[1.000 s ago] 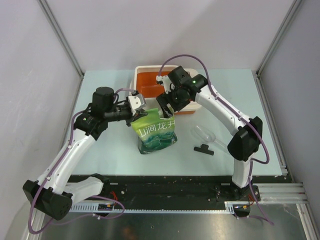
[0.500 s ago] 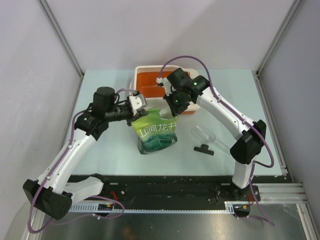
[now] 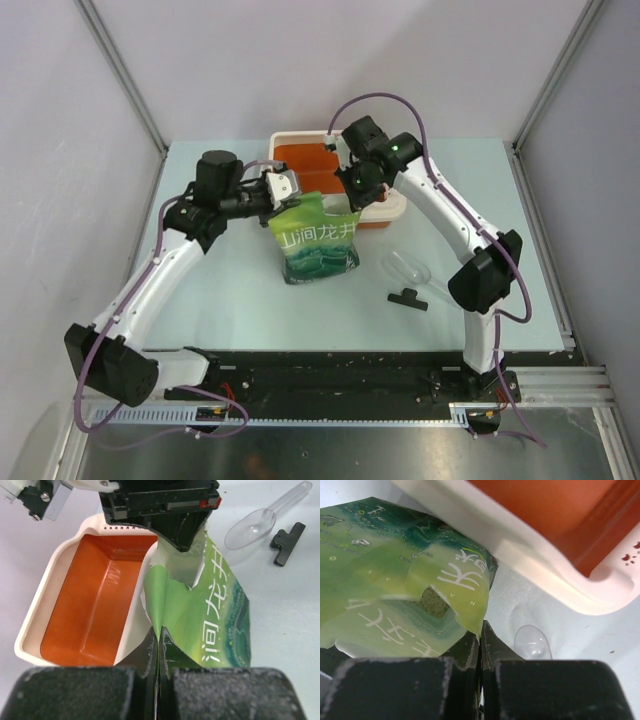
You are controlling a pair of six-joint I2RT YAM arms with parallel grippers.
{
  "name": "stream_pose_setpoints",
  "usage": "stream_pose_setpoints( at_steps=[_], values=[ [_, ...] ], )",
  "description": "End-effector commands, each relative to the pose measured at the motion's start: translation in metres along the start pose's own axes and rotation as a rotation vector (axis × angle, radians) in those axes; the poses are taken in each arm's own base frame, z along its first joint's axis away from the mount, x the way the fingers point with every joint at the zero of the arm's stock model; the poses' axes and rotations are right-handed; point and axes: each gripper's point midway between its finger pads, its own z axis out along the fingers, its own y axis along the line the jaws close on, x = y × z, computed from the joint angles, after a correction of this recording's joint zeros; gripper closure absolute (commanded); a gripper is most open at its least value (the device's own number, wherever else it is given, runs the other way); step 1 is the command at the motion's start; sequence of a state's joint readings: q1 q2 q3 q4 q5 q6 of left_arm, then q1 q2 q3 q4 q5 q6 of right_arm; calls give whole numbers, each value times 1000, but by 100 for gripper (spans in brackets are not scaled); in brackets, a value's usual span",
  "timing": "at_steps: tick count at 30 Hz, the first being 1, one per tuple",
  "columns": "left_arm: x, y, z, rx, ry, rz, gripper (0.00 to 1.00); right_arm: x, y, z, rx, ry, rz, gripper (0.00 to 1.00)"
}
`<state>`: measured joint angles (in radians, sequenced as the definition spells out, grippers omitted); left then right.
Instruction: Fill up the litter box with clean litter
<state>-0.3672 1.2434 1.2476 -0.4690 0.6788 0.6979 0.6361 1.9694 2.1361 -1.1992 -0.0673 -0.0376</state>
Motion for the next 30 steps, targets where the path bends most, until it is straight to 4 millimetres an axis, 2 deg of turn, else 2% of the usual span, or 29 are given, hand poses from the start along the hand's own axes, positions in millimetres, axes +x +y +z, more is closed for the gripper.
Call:
stream_pose_setpoints(
  at_steps=[1, 5, 6, 7, 9, 10, 11, 12, 14, 15, 16, 17, 18, 20, 21, 22, 23, 24, 25, 26, 29, 30],
  values=[
    [-92, 54, -30, -158, -236, 320, 100, -23, -41, -29, 121, -109, 33, 100],
    [-79, 41, -18, -98, -242, 263, 100, -22, -42, -24, 105, -103, 37, 100],
    [-78, 38, -16, -91, -243, 248, 100, -22, -32, -23, 45, -102, 34, 100],
    [-76, 37, -13, -85, -241, 235, 100, -21, -30, -23, 31, -99, 27, 98],
    [-72, 34, -9, -76, -238, 219, 100, -30, -23, -30, -44, -135, 25, 83],
    [-73, 32, -8, -74, -242, 214, 100, -33, -23, -34, -68, -148, 28, 62],
    [-73, 31, -7, -71, -243, 208, 100, -40, -22, -42, -91, -179, 28, 51],
    [-75, 29, -5, -65, -248, 196, 100, -47, -14, -54, -180, -218, 17, 44],
    [-78, 26, -4, -60, -256, 186, 100, -61, -34, -82, -202, -311, 30, 36],
    [-81, 22, -2, -47, -263, 174, 100, -64, -34, -100, -245, -355, 13, 31],
    [-82, 21, -2, -45, -266, 170, 100, -58, -56, -107, -232, -369, 35, 30],
    [-82, 19, -1, -41, -266, 164, 100, -51, -64, -110, -230, -368, 21, 28],
    [-86, 16, -1, -36, -273, 162, 100, -39, -72, -108, -232, -360, -54, 25],
    [-84, 12, 1, -28, -270, 148, 100, 21, -94, -92, -213, -259, -111, 24],
    [-84, 10, 2, -22, -270, 138, 100, 46, -106, -86, -177, -232, -256, 24],
    [-81, 9, 3, -18, -266, 131, 100, 99, -117, -66, -158, -161, -251, 24],
    [-81, 7, 4, -15, -265, 128, 100, 124, -127, -63, -117, -132, -284, 24],
    [-80, 7, 4, -19, -262, 127, 100, 145, -137, -58, -99, -112, -387, 25],
    [-79, 6, 4, -18, -261, 125, 100, 166, -137, -57, -93, -92, -407, 26],
    [-79, 6, 5, -19, -258, 117, 100, 202, -143, -46, -106, -25, -369, 27],
    [-79, 8, 5, -30, -253, 102, 100, 244, -148, -34, -127, 40, -305, 26],
    [-79, 9, 5, -35, -250, 98, 100, 252, -146, -31, -140, 55, -310, 20]
  ],
)
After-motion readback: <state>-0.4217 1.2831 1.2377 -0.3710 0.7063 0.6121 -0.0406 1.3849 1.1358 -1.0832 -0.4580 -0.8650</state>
